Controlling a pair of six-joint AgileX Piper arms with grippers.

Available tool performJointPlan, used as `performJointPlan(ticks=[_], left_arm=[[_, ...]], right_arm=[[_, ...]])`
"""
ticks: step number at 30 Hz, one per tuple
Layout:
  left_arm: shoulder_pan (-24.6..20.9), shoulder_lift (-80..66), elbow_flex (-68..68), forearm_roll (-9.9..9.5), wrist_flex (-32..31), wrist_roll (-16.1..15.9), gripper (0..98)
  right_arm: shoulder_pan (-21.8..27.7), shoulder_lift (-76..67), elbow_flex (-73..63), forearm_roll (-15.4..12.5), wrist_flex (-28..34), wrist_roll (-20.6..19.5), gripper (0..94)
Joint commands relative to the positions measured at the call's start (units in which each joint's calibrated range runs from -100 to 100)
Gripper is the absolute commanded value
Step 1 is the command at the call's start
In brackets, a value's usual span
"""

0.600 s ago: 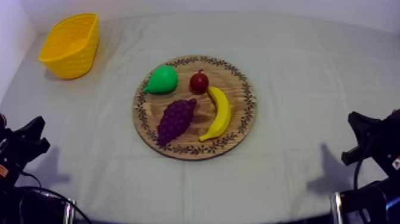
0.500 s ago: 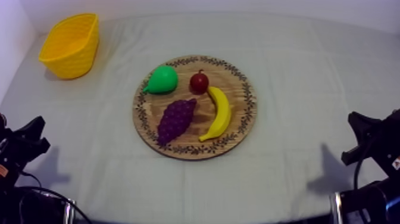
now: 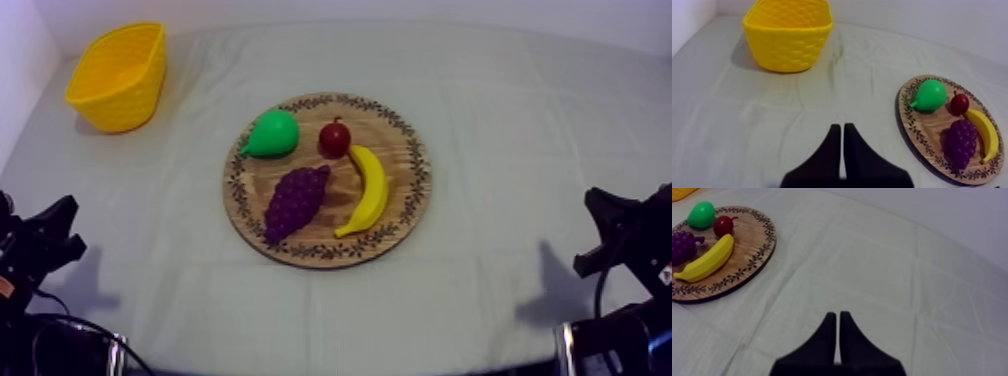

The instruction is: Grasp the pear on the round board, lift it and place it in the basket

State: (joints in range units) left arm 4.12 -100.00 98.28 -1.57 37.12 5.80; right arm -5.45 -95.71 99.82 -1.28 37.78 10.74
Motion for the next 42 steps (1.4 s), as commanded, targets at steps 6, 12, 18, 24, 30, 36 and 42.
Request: performJointPlan(ticks=[6, 12, 18, 24, 30, 36, 42], left_arm=[[3.4, 0.0, -0.2, 0.63, 0.2, -3.7, 0.0], [6.5, 3.0, -0.7, 1.93, 0.3, -3.1, 0.0], [9.4, 11.6, -2.2, 3.56, -1.6, -5.8, 0.0], [10.3, 24.4, -7.4, 4.40, -1.6, -6.9, 0.0], [10.5, 38.6, -16.6, 4.28, 2.3, -5.5, 0.0], [11.4, 53.1, -29.6, 4.06, 10.9, -4.8, 0.0], [12.2, 66.9, -44.9, 3.59, 20.5, -5.2, 0.0]], right_arm=[[0.0, 0.0, 0.0, 0.0, 0.0, 0.0, 0.4], [0.0, 0.0, 0.0, 0.0, 0.0, 0.0, 0.4], [0.0, 0.0, 0.0, 0.0, 0.0, -0.1, 0.4], [0.0, 0.0, 0.0, 0.0, 0.0, 0.0, 0.4], [0.0, 0.0, 0.0, 0.0, 0.0, 0.0, 0.4], [0.0, 0.0, 0.0, 0.0, 0.0, 0.0, 0.4], [0.0, 0.0, 0.0, 0.0, 0.0, 0.0, 0.4]])
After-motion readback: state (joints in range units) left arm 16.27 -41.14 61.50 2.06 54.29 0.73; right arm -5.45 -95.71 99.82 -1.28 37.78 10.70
